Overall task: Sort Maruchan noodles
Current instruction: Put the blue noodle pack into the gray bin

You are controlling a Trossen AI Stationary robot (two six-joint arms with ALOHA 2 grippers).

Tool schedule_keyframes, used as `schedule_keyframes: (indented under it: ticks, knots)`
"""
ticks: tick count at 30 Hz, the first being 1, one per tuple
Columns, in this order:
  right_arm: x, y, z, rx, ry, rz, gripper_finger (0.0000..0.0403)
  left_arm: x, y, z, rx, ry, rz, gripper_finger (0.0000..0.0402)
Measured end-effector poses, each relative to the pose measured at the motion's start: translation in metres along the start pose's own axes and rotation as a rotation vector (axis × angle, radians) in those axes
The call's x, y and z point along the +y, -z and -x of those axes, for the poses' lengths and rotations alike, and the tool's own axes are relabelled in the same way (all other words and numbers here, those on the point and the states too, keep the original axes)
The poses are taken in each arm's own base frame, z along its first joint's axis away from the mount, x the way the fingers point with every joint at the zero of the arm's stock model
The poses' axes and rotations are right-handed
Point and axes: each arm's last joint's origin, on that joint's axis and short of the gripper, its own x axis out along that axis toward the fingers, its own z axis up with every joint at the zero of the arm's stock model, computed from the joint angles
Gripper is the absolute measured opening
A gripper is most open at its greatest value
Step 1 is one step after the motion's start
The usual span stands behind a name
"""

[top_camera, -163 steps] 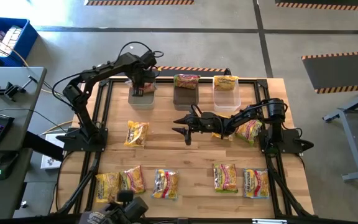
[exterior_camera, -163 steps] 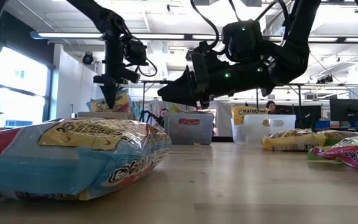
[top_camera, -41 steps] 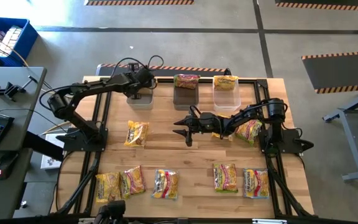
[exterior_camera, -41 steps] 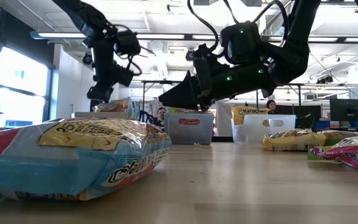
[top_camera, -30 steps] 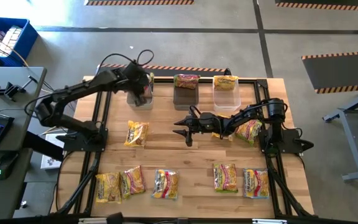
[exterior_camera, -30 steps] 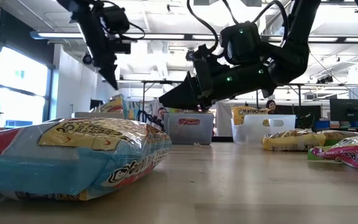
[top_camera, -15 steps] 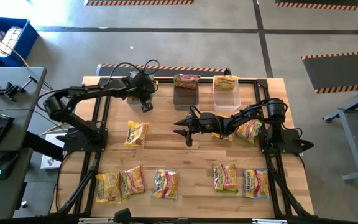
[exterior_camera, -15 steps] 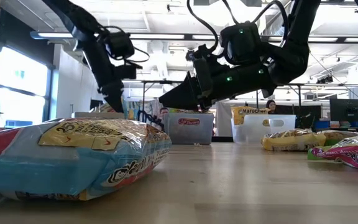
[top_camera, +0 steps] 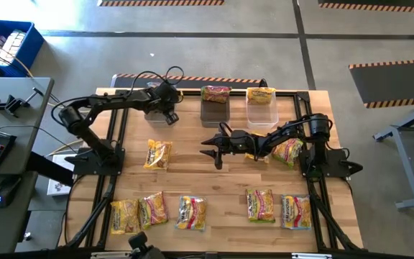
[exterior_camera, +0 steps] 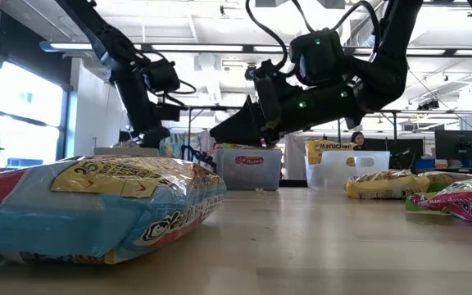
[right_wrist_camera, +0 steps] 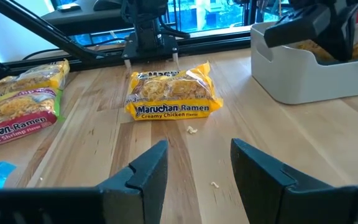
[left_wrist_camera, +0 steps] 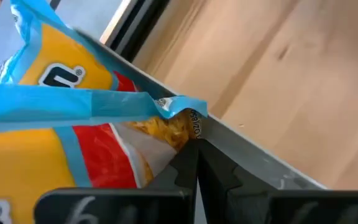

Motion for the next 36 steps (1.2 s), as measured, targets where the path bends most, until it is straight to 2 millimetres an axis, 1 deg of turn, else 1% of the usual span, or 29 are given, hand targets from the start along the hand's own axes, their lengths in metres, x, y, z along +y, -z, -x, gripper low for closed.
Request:
schedule_keyframes:
  ticks: [5, 9, 12, 16, 18, 23, 27, 31, 36]
  knots:
    - [0.000, 0.000, 0.000, 0.001, 0.000, 0.000, 0.0158, 0.000, 0.001, -0.003, 0.019, -0.018, -0.018, 0.0000]
    - [0.000, 0.000, 0.000, 0.002, 0.001, 0.000, 0.0158, 0.001, -0.003, 0.009, -0.012, -0.042, -0.030, 0.0000]
    - [0.000, 0.000, 0.000, 0.005, 0.002, 0.008, 0.0158, 0.004, -0.007, 0.020, -0.045, -0.049, -0.003, 0.0000]
    - [0.000, 0.001, 0.000, 0.007, 0.002, 0.008, 0.0158, 0.007, -0.013, 0.027, -0.113, -0.054, 0.041, 0.0000]
    - [0.000, 0.001, 0.000, 0.008, 0.002, 0.008, 0.0158, 0.009, -0.014, 0.025, -0.116, -0.071, 0.053, 0.0000]
    - [0.000, 0.001, 0.000, 0.009, 0.002, 0.008, 0.0158, 0.008, -0.012, 0.011, -0.075, -0.093, 0.049, 0.0000]
    - [0.000, 0.001, 0.000, 0.013, 0.002, 0.007, 0.0158, 0.007, -0.011, 0.003, -0.030, -0.157, 0.041, 0.0000]
    - [0.000, 0.001, 0.000, 0.013, 0.002, 0.007, 0.0158, 0.006, -0.009, 0.000, -0.003, -0.213, 0.036, 0.0000]
    - [0.000, 0.001, 0.000, 0.013, 0.002, 0.007, 0.0158, 0.005, -0.008, 0.000, 0.018, -0.222, 0.026, 0.0000]
